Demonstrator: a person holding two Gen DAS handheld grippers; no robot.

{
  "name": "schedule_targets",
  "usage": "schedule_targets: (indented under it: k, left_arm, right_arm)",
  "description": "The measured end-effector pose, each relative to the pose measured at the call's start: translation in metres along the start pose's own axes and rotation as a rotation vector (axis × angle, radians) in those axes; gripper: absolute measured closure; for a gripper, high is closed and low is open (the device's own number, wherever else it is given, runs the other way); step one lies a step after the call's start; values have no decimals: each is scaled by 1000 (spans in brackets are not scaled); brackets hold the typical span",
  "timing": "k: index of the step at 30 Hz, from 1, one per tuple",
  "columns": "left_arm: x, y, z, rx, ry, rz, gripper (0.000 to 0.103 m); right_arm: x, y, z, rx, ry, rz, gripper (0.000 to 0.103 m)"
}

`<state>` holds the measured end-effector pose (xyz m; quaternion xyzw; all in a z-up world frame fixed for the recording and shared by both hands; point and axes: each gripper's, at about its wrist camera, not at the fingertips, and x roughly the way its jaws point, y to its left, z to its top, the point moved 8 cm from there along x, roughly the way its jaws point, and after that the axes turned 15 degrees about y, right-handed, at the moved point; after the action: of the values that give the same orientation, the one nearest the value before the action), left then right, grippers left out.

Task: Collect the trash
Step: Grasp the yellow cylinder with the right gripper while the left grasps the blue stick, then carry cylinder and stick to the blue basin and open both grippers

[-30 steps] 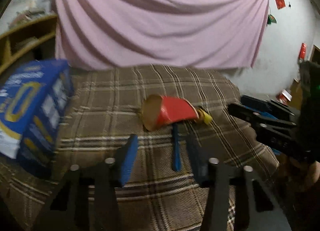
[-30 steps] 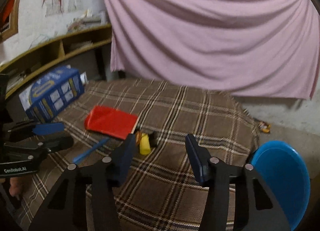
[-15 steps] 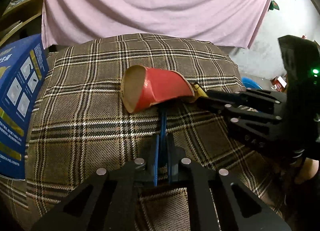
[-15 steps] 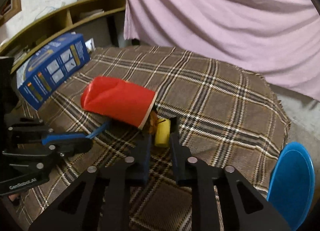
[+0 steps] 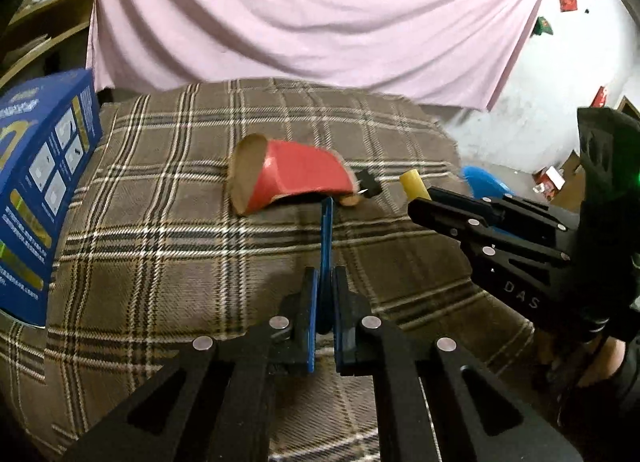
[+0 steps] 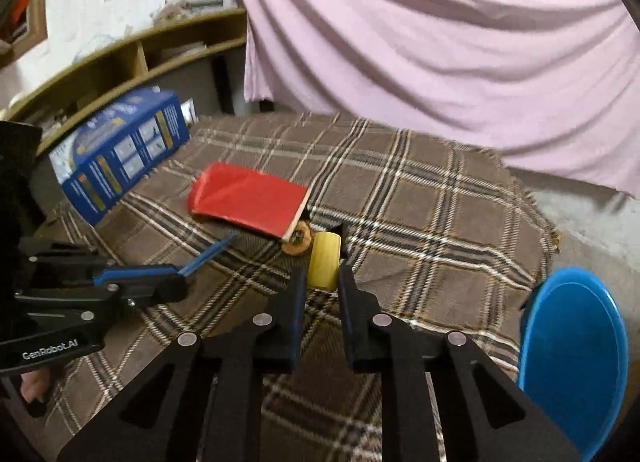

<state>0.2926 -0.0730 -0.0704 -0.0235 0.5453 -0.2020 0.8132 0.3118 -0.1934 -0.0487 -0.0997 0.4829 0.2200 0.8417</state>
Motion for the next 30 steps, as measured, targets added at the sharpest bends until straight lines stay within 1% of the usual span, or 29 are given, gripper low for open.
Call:
schedule_targets:
  k: [3, 6, 9, 15, 17, 20, 25, 28, 30]
  left_arm:
    - [-13, -11, 5, 17, -61, -1, 98]
    - [-34, -23, 13, 39, -159, 4, 98]
    - [-58, -38, 26, 69, -267, 10, 98]
    - [-102, -81, 50, 146, -511, -7, 98]
    - [-113, -95, 56, 169, -574, -16, 98]
    - [-132, -116, 63, 213, -667, -20, 98]
    - [-134, -151, 71, 292, -755, -22, 98]
    - [-121, -178, 78, 353, -793, -17, 98]
    - [-112, -192, 82, 386, -799, -18, 98]
  right_arm:
    - [-23, -3, -1, 10, -90, -10, 89]
    - [-49, -8, 1, 24, -191, -35, 89]
    - [-79, -14, 6, 30, -302, -74, 89]
    - [-143, -30, 12, 58, -518, -168, 89]
    - [-161, -36, 12, 68, -581, -204, 89]
    - [-184, -47, 11, 83, -652, -251, 89]
    - [-208, -73, 1, 121, -735, -337, 89]
    - [-217, -90, -10, 152, -773, -378, 89]
    - [-222, -105, -17, 168, -783, -418, 89]
